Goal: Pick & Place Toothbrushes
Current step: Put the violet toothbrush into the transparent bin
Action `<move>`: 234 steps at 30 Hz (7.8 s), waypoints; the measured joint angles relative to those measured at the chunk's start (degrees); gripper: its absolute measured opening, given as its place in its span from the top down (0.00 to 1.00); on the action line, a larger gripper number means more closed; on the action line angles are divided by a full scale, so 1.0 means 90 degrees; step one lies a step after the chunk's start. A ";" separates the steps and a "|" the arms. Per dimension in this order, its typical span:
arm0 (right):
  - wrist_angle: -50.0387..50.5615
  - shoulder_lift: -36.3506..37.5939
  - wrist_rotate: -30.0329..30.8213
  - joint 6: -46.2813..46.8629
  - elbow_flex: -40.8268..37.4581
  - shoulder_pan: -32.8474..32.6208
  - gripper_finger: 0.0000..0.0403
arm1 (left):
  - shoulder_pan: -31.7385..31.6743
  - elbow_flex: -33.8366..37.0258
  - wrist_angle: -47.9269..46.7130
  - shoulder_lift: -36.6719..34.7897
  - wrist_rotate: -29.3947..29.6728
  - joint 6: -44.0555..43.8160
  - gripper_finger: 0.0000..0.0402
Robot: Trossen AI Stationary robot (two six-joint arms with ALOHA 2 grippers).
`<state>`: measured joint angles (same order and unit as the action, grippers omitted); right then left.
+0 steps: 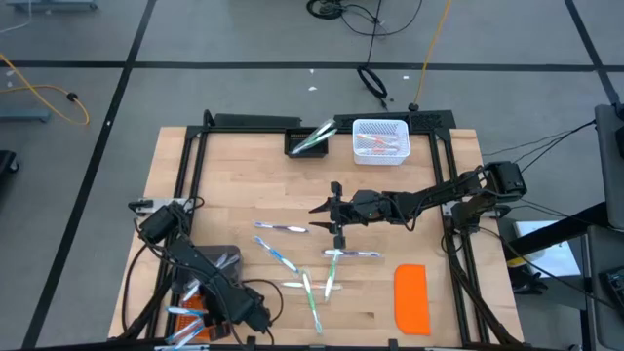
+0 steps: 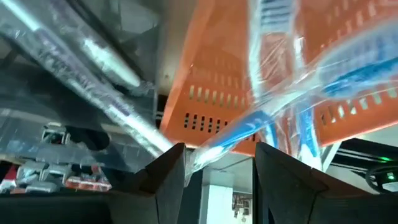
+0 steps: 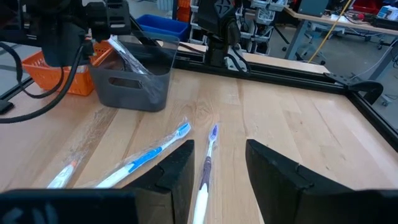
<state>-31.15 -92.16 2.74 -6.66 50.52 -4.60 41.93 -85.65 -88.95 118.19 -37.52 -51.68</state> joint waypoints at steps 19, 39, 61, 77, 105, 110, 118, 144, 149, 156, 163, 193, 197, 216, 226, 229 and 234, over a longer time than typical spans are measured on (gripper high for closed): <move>-0.0051 0.0007 0.0014 0.0004 -0.0500 0.0012 0.67 | -0.0354 -0.1020 -0.0126 -0.0259 0.3083 -0.0436 0.51; -0.0102 -0.0083 0.0022 0.0458 -0.0714 0.0012 0.67 | -0.1359 -0.1064 -0.0066 -0.0318 0.7097 -0.0138 0.51; -0.0845 -0.2819 0.0039 0.0621 0.0572 0.0025 0.67 | -0.1494 -0.1059 0.0437 -0.0316 0.8190 -0.0314 0.51; -0.0376 -0.2885 0.0195 0.0736 0.0678 0.0146 0.67 | -0.1497 -0.1059 0.0908 -0.0316 0.8689 -0.0251 0.51; 0.0849 -0.1523 0.1133 0.0079 0.0655 0.0400 0.96 | -0.1775 -0.1059 0.0965 -0.0316 0.9092 -0.0610 0.51; 0.0867 -0.0491 0.1282 -0.0081 0.0364 0.0452 0.96 | -0.1775 -0.1059 0.0966 -0.0316 0.9603 -0.0977 0.51; 0.0634 0.1264 0.1554 -0.0282 -0.0577 0.0462 0.96 | -0.1775 -0.1059 0.0993 -0.0316 1.1232 -0.1922 0.51; -0.1049 0.2739 0.0828 -0.0319 -0.2086 0.0045 0.96 | -0.1807 -0.1059 0.2990 -0.0316 1.4060 -0.2001 0.51; -0.1143 0.2739 0.0825 -0.0387 -0.2085 -0.0002 0.96 | -0.1805 -0.1061 0.3444 -0.0316 1.4124 -0.2120 0.51; -0.1183 0.2739 0.0675 -0.0410 -0.2085 -0.0002 0.96 | -0.1800 -0.1079 0.4541 -0.0315 1.4139 -0.1487 0.51; -0.1171 0.2739 0.0665 -0.0406 -0.2084 -0.0002 0.96 | -0.1800 -0.1438 0.4723 -0.0311 1.4130 -0.0907 0.51; -0.1593 0.2739 0.0493 -0.0636 -0.2076 -0.0002 0.96 | -0.1892 -0.2222 0.8100 -0.0852 1.2847 0.5466 0.83; -0.1961 0.2739 0.0501 -0.0727 -0.2076 -0.0002 0.96 | -0.1948 -0.2220 0.8432 -0.1030 1.2764 0.6074 0.83; -0.2124 0.3810 0.0116 -0.1188 -0.2079 -0.0100 0.96 | -0.2007 -0.2215 0.8888 -0.1518 1.0416 0.7037 0.81; -0.2202 0.3813 0.0172 -0.1390 -0.2079 -0.0427 0.96 | -0.2432 -0.2215 0.9118 -0.1508 0.9535 0.7136 0.81; -0.2221 0.3814 0.0153 -0.1453 -0.2079 -0.0448 0.96 | -0.2516 -0.2215 0.9253 -0.1508 0.8731 0.7127 0.81; -0.2186 0.3813 0.0157 -0.1467 -0.2079 -0.0447 0.96 | -0.2569 -0.2215 0.9255 -0.1508 0.8454 0.7062 0.81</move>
<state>-50.83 -57.84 4.15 -19.86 31.81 -8.62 18.81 -105.58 -5.65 104.62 38.57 11.88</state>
